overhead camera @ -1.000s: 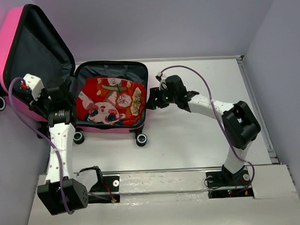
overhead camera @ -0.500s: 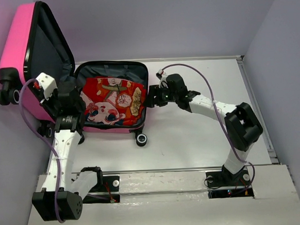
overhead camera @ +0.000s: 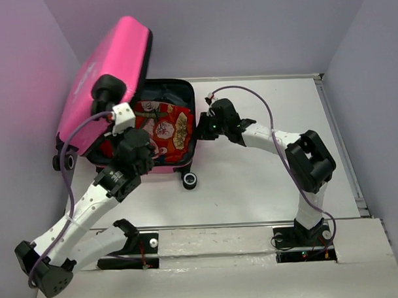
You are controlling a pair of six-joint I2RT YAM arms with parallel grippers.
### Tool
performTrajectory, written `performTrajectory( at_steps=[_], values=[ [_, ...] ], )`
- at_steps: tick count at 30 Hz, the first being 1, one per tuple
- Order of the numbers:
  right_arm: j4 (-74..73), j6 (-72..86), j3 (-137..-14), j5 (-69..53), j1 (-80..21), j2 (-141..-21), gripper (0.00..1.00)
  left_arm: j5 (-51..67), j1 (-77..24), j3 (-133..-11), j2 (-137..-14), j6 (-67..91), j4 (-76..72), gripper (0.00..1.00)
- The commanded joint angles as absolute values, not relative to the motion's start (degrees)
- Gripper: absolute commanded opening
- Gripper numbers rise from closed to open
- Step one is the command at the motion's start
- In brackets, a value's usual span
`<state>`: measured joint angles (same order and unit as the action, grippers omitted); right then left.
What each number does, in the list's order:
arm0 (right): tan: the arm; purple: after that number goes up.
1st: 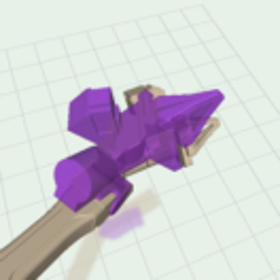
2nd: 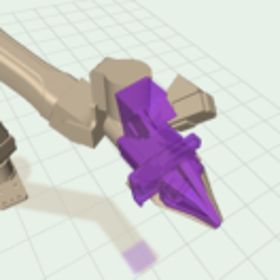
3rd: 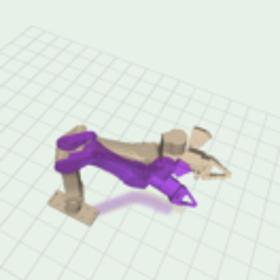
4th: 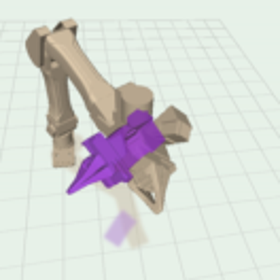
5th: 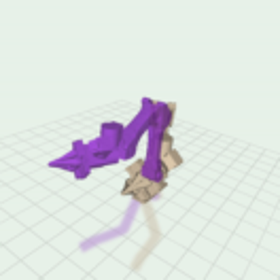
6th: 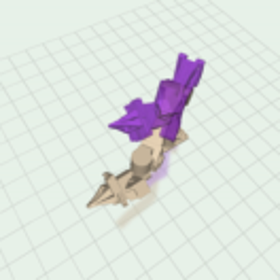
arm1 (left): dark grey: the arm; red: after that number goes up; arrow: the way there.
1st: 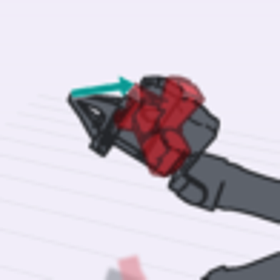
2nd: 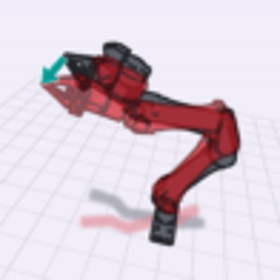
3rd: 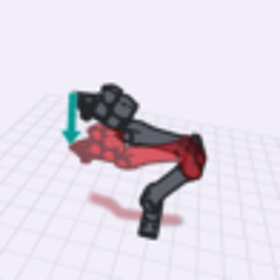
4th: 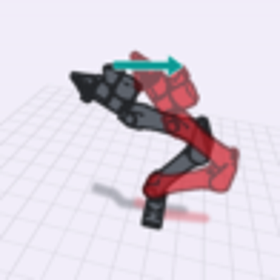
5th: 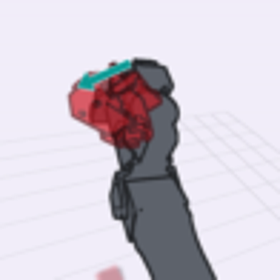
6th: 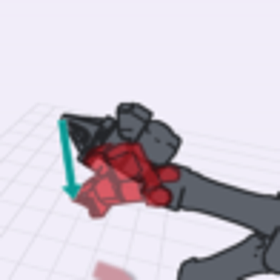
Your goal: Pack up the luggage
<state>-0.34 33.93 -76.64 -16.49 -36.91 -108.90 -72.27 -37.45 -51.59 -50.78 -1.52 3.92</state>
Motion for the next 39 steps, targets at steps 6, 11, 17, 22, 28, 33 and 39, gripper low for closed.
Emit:
performTrajectory(
  at_steps=[6,11,17,22,28,33,39],
  values=[
    [0.97,30.24,-68.3,-10.02,-32.8,-102.22,0.07,-73.56,-73.27,-51.67,-46.76,9.49,2.72,0.06],
    [1.14,28.92,-59.53,-10.11,-25.94,-95.47,0.07,-74.88,-91.56,-58.96,-50.79,5.63,0.53,0.06],
    [-3.34,24.79,-57.83,-11.08,-20.48,-93.6,0.25,-63.72,-95.8,-65.03,-56.6,-4.92,-13.78,0.7],
    [-6.31,23.73,-59.05,-13.43,-15.39,-91.59,0.66,-60.05,-91.07,-72.56,-58.44,-4.33,-13.15,0.76],
    [-15.26,20.75,-68.43,-13.46,-9.32,-85.71,0.69,-43.53,-69.41,-81.03,-63.01,8.17,-1.33,0.74],
    [-19.68,19.77,-73.3,-14.76,-9.93,-77.18,0.2,-29.57,-49.26,-86.74,-68.54,13.78,3.42,0.74],
    [-26.53,16.26,-71.03,-9.51,-30.54,-68.57,0.07,-10.05,-21.56,-96.56,-84.24,21.78,9.29,0.74]
  ],
)
